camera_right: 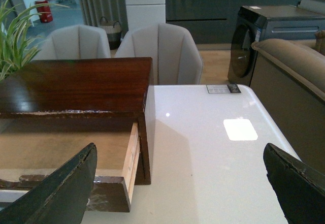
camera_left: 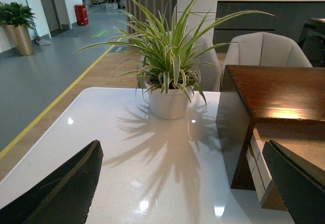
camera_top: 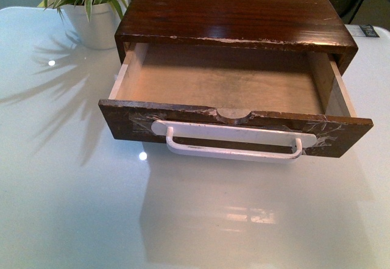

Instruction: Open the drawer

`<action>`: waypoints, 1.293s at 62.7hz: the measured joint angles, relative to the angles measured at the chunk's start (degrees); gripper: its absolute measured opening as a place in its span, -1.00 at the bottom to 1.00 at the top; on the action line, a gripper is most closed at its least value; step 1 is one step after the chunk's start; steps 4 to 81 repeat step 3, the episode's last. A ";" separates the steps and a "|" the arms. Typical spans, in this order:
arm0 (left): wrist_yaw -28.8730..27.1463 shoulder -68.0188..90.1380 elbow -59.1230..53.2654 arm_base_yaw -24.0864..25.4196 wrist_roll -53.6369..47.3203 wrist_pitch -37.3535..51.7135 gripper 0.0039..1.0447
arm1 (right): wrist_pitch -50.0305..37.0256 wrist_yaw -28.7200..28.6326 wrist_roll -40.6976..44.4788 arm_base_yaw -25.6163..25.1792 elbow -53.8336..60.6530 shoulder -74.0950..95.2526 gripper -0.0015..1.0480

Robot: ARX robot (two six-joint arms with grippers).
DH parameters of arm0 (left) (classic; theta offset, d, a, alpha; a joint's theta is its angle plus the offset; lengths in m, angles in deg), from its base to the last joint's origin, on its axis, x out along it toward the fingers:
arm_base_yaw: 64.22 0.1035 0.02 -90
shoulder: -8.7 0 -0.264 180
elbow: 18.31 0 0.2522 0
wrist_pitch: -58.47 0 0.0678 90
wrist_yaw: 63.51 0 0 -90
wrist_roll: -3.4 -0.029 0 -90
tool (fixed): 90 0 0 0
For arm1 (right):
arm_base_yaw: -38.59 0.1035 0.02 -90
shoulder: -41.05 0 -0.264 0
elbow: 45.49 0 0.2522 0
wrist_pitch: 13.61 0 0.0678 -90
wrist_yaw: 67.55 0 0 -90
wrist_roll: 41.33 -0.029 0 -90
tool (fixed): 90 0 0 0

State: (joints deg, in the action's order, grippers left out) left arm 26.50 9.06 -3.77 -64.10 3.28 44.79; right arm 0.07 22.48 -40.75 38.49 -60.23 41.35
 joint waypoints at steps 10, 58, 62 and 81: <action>-0.02 0.00 0.00 0.00 0.00 0.00 0.84 | 0.00 0.00 0.00 0.00 0.00 0.00 0.83; -0.02 0.00 0.00 0.00 0.00 0.00 0.84 | 0.00 0.00 0.00 0.00 0.00 0.00 0.83; -0.02 0.00 0.00 0.00 0.00 0.00 0.84 | 0.00 0.00 0.00 0.00 0.00 0.00 0.83; -0.02 0.00 0.00 0.00 0.00 0.00 0.84 | 0.00 0.00 0.00 0.00 0.00 0.00 0.83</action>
